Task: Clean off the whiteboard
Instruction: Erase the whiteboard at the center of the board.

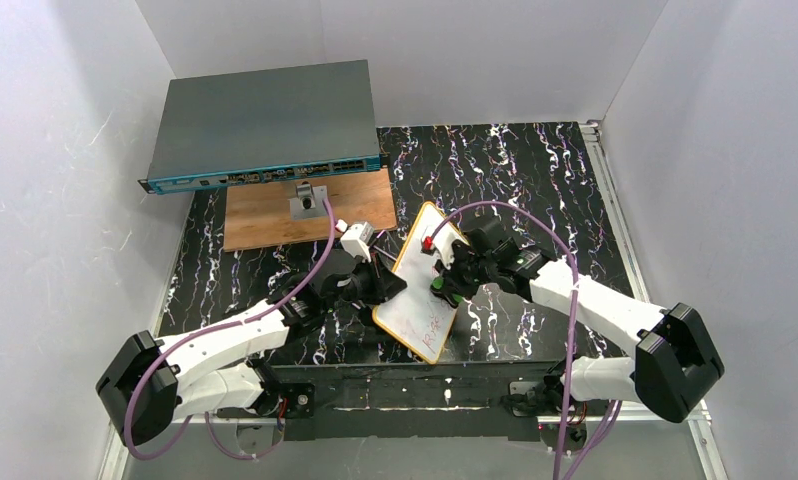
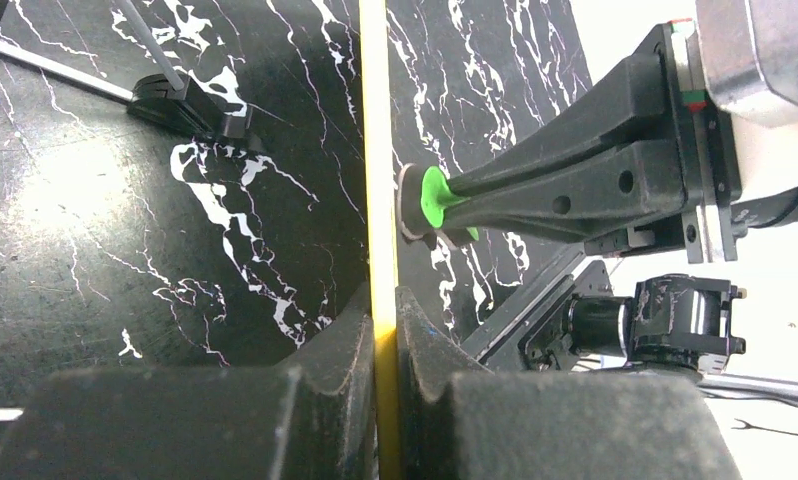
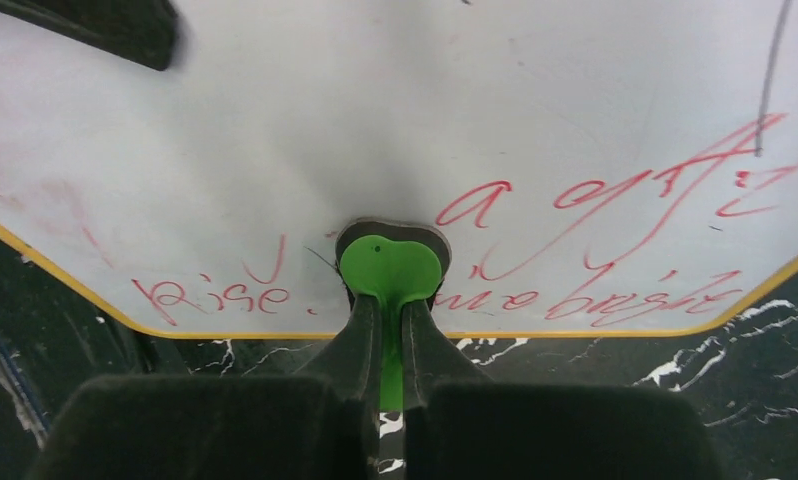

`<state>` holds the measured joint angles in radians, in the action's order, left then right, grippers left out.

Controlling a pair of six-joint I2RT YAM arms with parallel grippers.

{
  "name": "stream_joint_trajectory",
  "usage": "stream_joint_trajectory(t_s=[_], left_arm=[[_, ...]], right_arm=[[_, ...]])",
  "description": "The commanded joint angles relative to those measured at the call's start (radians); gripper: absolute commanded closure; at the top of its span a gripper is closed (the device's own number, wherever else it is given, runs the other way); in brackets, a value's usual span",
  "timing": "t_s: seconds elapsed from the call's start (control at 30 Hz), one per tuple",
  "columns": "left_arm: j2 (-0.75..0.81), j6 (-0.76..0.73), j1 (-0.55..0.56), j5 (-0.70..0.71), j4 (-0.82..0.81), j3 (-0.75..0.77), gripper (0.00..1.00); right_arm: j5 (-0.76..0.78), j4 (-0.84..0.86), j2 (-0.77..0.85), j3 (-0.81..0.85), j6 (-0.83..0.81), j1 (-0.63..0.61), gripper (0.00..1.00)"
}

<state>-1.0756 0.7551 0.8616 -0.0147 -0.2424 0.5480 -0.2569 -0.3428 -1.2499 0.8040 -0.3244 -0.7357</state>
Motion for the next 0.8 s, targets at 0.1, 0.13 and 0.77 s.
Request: stream_joint_trajectory(t_s=[0.1,0.13,0.77], left_arm=[[-0.008,-0.02,0.006,0.121,-0.073,-0.03,1.0],[-0.005,-0.02,0.006,0.13,-0.073,-0.033,1.0],[0.022,-0.044,-0.003,0.099,-0.089,-0.099,1.0]], right_arm=[[-0.166,-0.065,-0.085,0.075,0.005,-0.054,0.99],[-0.179,-0.078,-0.093,0.075,-0.012,-0.079,0.99],[-0.09,0.006,-0.157,0.087,0.116,0.026,0.99]])
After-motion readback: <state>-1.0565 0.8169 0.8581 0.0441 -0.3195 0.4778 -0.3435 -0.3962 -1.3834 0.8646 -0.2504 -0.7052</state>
